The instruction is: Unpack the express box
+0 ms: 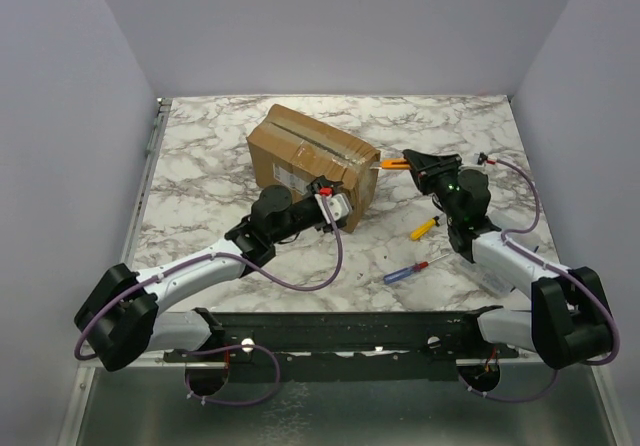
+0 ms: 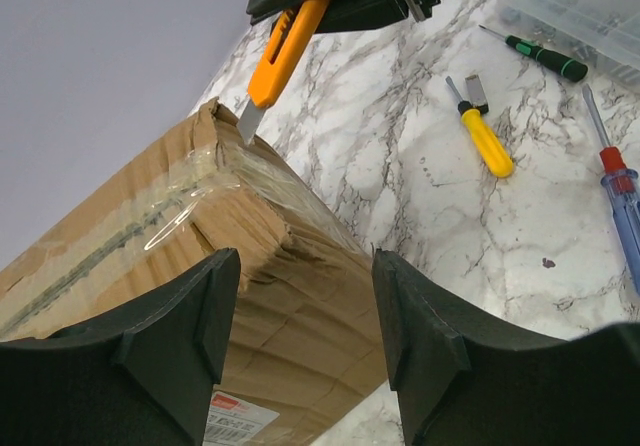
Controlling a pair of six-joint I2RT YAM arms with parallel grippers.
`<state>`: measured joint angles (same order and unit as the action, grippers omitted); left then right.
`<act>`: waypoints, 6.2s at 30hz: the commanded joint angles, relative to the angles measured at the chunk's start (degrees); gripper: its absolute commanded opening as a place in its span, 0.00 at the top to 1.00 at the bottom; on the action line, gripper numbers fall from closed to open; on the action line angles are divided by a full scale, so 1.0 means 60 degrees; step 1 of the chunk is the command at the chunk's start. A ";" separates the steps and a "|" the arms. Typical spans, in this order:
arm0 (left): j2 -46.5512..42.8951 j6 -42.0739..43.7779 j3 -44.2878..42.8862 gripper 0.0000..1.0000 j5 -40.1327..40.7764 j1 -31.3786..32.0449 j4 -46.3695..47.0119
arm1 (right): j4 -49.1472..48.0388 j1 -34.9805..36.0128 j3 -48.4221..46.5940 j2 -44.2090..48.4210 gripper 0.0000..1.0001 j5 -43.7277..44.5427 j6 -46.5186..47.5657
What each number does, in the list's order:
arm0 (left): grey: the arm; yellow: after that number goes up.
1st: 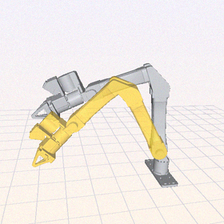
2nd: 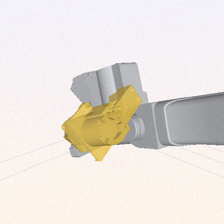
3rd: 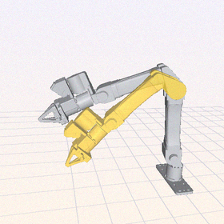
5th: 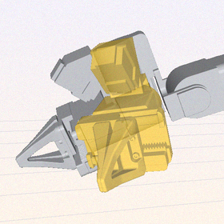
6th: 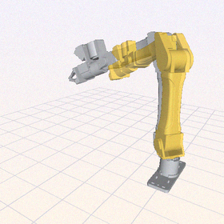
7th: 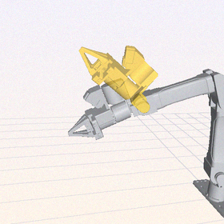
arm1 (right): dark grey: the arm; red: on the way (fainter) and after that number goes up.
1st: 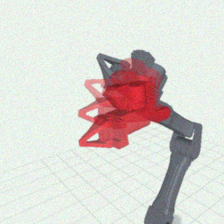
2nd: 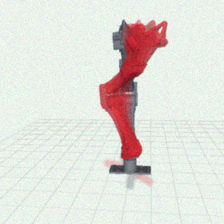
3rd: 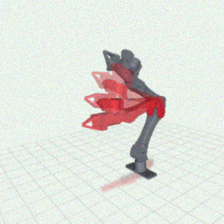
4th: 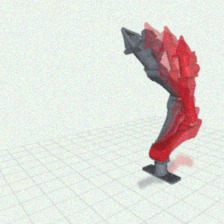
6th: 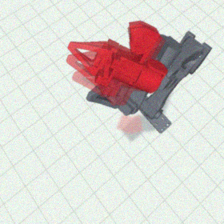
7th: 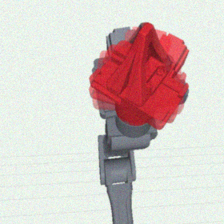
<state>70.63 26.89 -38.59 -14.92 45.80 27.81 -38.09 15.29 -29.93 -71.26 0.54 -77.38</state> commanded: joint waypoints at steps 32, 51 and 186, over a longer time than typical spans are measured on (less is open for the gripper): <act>0.0427 -0.0198 0.0559 0.52 0.0025 -0.0070 0.0623 | -0.0861 -0.0400 -0.0693 -0.0787 1.00 -0.0563 -0.0375; 0.0518 -0.0234 0.0493 0.58 0.0034 -0.0062 0.0623 | -0.0590 -0.0475 -0.0719 -0.1036 1.00 -0.0704 -0.0479; 0.1091 -0.8005 -0.6561 0.10 0.2256 -0.4497 -0.6763 | 0.8474 0.1338 -0.3087 0.1048 1.00 -0.3288 0.5996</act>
<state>72.25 -8.03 -73.41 -3.31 27.94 -1.26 12.62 20.34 -49.17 -67.00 -18.11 -41.34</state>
